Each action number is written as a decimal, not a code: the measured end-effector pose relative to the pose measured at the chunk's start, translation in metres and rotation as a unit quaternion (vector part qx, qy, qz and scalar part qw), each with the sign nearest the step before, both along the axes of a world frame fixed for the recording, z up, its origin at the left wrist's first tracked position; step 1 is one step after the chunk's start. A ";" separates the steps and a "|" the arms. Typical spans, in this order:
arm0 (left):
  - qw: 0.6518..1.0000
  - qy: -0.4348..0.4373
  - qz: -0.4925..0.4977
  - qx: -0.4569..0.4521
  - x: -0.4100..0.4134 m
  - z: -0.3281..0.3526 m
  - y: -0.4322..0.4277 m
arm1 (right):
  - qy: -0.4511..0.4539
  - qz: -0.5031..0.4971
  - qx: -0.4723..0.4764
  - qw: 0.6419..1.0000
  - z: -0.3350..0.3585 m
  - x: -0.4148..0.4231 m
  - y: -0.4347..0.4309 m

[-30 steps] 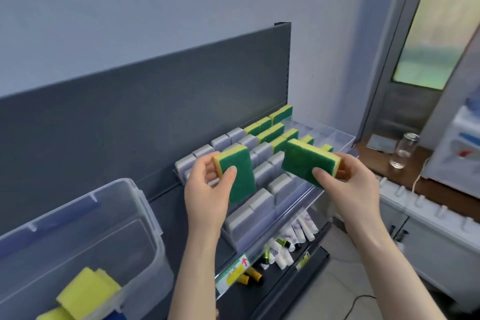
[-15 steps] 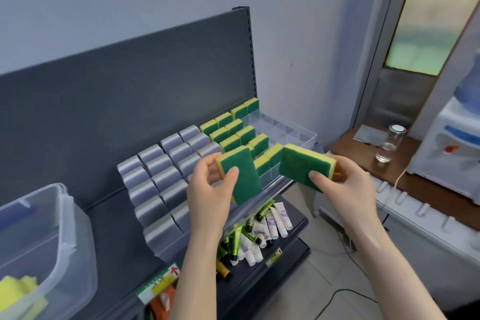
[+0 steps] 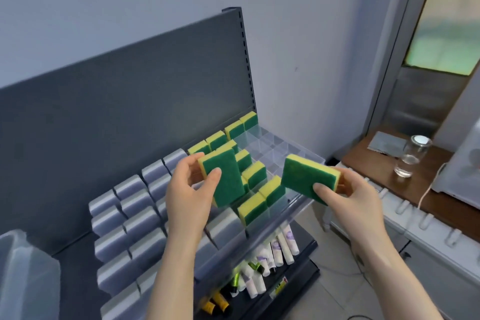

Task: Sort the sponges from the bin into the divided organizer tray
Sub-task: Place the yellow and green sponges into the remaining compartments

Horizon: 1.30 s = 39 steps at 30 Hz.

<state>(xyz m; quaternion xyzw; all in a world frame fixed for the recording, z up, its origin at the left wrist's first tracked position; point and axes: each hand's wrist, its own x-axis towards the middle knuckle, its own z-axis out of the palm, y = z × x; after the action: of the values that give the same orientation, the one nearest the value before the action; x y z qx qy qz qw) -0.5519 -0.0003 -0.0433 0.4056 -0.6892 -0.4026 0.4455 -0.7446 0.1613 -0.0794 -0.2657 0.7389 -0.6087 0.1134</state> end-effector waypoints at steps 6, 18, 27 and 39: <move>0.999 0.034 0.020 -0.001 -0.042 0.007 -0.047 | 0.032 0.033 0.006 0.999 0.018 -0.037 -0.057; 0.999 0.001 0.042 0.008 -0.073 0.006 -0.098 | 0.071 0.076 0.010 0.995 0.017 -0.080 -0.135; 0.994 -0.079 0.072 -0.008 -0.104 0.018 -0.126 | 0.113 0.197 0.041 0.973 0.029 -0.138 -0.191; 0.974 -0.196 0.113 -0.025 -0.161 -0.003 -0.145 | 0.188 0.304 0.105 0.928 0.015 -0.198 -0.256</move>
<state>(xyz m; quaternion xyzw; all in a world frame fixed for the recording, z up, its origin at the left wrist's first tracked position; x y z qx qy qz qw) -0.7133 -0.1458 -0.0466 0.5410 -0.7224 -0.2448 0.3542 -0.9430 -0.0947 -0.0646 -0.5735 0.6903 -0.4028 0.1797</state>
